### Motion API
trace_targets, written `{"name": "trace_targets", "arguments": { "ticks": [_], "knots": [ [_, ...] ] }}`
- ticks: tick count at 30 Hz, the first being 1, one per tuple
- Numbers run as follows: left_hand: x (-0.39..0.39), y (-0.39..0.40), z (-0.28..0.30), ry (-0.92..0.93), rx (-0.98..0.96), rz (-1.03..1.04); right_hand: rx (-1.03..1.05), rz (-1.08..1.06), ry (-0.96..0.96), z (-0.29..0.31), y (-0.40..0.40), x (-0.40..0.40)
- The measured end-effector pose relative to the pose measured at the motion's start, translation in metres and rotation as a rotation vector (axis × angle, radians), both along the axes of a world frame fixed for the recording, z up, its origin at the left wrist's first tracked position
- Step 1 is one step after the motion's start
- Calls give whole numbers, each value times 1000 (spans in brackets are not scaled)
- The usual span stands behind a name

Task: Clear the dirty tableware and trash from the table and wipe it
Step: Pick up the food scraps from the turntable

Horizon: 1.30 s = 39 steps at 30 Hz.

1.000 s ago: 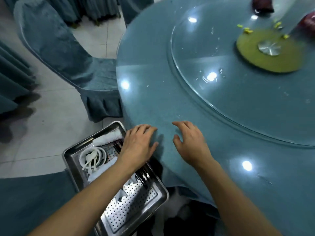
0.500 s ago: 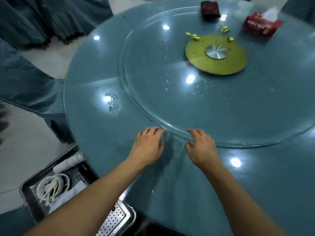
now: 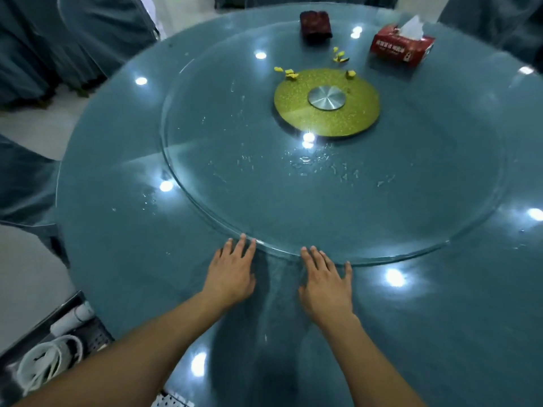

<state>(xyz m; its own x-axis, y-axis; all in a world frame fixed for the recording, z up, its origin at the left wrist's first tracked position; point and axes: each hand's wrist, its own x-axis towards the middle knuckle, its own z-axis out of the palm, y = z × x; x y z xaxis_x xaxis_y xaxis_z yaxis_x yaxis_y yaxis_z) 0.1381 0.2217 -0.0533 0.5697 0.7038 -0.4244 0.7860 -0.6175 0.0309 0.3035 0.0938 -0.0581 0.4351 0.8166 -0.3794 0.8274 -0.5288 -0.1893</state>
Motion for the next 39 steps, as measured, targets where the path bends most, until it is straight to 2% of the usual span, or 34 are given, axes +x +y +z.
{"name": "trace_targets", "arguments": {
  "ticks": [8,12,22,25,27,30,33,39],
  "knots": [
    [18,-11,13,-38,-9,-149,-20,-130,-52,4,-16,18],
    [25,-19,8,-107,-8,-195,-104,-183,-140,3,-24,25],
    [16,22,5,-133,10,-86,-226,-455,-149,2,-50,102],
    [8,36,4,-133,17,-50,-142,-579,-145,4,-47,106],
    [4,43,3,-131,16,-30,-39,-491,-184,1,-34,86],
    [3,49,4,-118,3,-17,148,-292,-140,-8,-6,37],
    [5,52,5,-118,6,-22,202,-181,-89,-15,17,-1],
    [12,65,8,-133,22,-54,160,-247,-156,-17,2,4]
  ]
}}
